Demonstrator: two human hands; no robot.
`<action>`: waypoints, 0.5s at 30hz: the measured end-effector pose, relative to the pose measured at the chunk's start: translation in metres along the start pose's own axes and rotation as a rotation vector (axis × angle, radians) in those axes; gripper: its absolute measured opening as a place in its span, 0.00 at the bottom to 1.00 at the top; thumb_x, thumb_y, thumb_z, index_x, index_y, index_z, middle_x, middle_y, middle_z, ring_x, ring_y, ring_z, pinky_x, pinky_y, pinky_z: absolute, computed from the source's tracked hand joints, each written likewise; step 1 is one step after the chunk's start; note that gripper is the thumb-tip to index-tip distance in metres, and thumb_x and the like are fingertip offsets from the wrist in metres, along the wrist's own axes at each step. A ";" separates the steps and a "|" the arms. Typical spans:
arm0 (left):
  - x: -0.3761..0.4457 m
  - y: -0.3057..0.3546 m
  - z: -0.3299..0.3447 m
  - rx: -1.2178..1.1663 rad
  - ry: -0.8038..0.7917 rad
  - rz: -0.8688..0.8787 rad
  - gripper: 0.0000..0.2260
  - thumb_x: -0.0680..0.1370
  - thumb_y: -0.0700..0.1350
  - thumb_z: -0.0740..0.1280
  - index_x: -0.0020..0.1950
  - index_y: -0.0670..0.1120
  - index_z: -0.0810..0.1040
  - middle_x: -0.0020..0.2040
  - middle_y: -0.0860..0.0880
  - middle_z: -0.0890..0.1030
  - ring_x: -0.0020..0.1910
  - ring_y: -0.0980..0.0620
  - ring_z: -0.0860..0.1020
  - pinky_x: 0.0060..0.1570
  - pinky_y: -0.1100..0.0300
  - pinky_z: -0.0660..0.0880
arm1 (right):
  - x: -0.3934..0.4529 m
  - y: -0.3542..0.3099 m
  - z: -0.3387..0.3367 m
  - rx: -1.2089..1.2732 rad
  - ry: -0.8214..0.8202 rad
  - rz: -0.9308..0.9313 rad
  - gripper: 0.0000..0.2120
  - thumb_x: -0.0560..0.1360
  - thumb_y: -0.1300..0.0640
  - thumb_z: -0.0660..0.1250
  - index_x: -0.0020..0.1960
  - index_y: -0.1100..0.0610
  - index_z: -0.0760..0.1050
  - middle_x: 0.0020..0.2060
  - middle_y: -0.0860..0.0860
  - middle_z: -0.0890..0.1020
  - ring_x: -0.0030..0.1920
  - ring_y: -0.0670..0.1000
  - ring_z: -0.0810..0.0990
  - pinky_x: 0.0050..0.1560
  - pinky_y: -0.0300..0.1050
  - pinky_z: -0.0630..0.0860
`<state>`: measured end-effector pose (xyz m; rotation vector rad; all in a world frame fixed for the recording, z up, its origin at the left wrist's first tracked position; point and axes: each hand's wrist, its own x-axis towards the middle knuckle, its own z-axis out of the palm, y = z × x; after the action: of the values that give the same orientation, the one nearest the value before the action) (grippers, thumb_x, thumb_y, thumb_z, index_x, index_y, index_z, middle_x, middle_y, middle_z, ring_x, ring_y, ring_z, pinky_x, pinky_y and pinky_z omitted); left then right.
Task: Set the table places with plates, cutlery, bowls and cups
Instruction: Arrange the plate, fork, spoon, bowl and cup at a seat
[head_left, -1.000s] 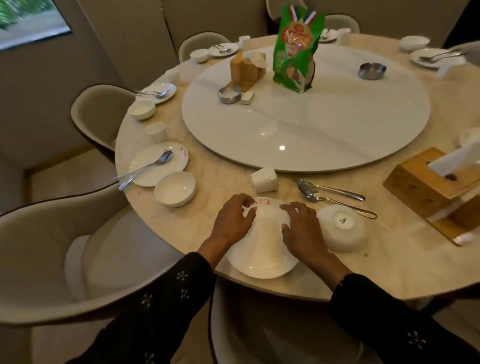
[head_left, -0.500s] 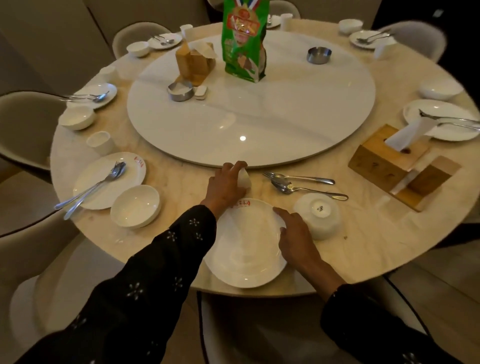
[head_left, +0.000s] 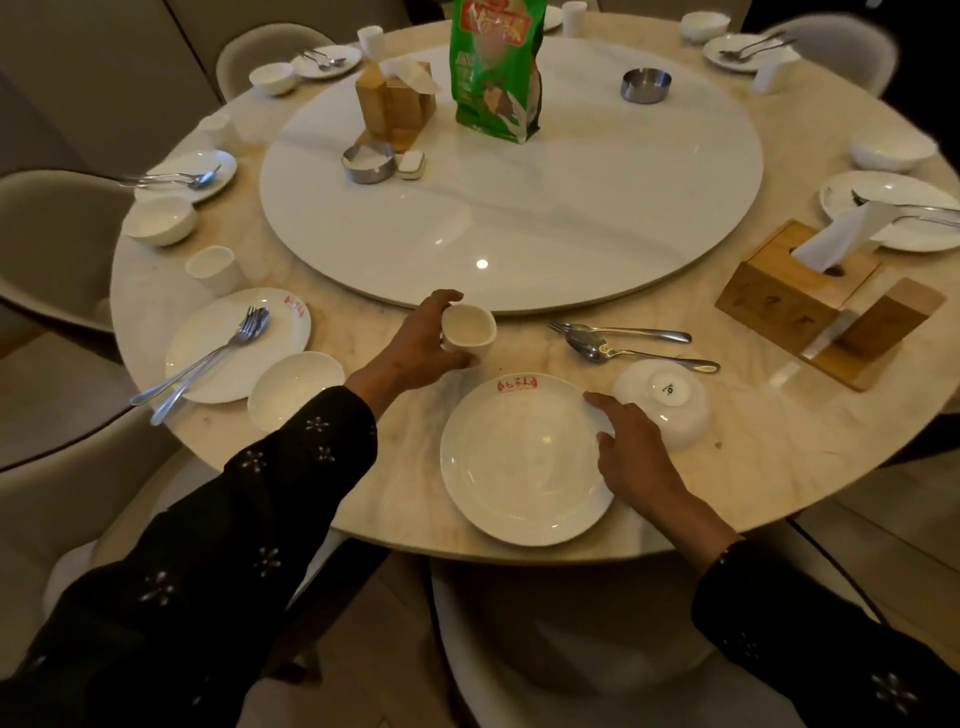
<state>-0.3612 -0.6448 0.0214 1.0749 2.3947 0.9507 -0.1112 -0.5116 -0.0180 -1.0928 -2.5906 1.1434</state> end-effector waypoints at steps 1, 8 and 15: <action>0.000 -0.004 -0.002 0.032 -0.019 0.000 0.39 0.66 0.43 0.79 0.72 0.44 0.64 0.65 0.44 0.72 0.60 0.47 0.73 0.59 0.53 0.73 | 0.000 0.001 0.000 -0.001 0.002 0.002 0.24 0.79 0.65 0.59 0.73 0.49 0.65 0.64 0.55 0.71 0.66 0.54 0.69 0.67 0.45 0.64; -0.006 -0.013 -0.001 0.056 -0.049 0.022 0.35 0.64 0.42 0.80 0.68 0.44 0.70 0.64 0.44 0.73 0.61 0.45 0.73 0.58 0.48 0.75 | -0.003 0.002 0.000 0.003 0.004 0.017 0.24 0.80 0.64 0.59 0.73 0.48 0.64 0.66 0.54 0.70 0.68 0.54 0.67 0.70 0.48 0.62; -0.009 -0.015 0.003 0.042 -0.053 -0.034 0.39 0.66 0.43 0.79 0.72 0.44 0.65 0.70 0.43 0.69 0.68 0.44 0.69 0.66 0.51 0.68 | -0.003 -0.001 -0.003 -0.005 0.007 0.026 0.24 0.79 0.64 0.60 0.73 0.49 0.64 0.67 0.54 0.71 0.69 0.54 0.67 0.70 0.49 0.63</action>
<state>-0.3613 -0.6571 0.0091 1.0568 2.3918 0.8534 -0.1084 -0.5129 -0.0147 -1.1325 -2.5830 1.1363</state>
